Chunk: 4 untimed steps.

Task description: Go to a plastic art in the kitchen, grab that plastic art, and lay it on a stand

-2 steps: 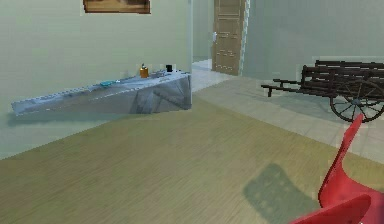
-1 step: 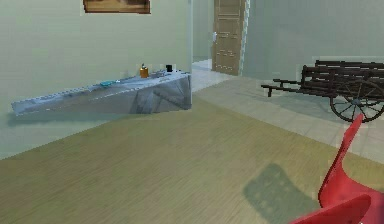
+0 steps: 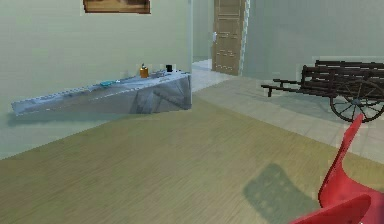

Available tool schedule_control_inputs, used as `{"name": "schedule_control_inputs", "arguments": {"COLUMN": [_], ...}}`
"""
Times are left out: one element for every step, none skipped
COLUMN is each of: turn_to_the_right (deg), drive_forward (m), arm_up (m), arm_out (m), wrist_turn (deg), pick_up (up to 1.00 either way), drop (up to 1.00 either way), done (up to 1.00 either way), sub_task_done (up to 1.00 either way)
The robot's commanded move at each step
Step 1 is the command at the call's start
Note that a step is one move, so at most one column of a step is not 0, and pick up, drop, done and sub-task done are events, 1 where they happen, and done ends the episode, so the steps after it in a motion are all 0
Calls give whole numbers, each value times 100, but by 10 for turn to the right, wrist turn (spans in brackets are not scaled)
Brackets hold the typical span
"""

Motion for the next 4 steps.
{"name": "schedule_control_inputs", "arguments": {"turn_to_the_right": [0,0,0,0], "drive_forward": [0,0,0,0], "arm_up": [0,-20,0,10], "arm_out": [0,0,0,0], "wrist_turn": [390,0,0,0], "pick_up": [0,0,100,0], "drop": [0,0,0,0], "done": [0,0,0,0], "sub_task_done": [0,0,0,0]}}
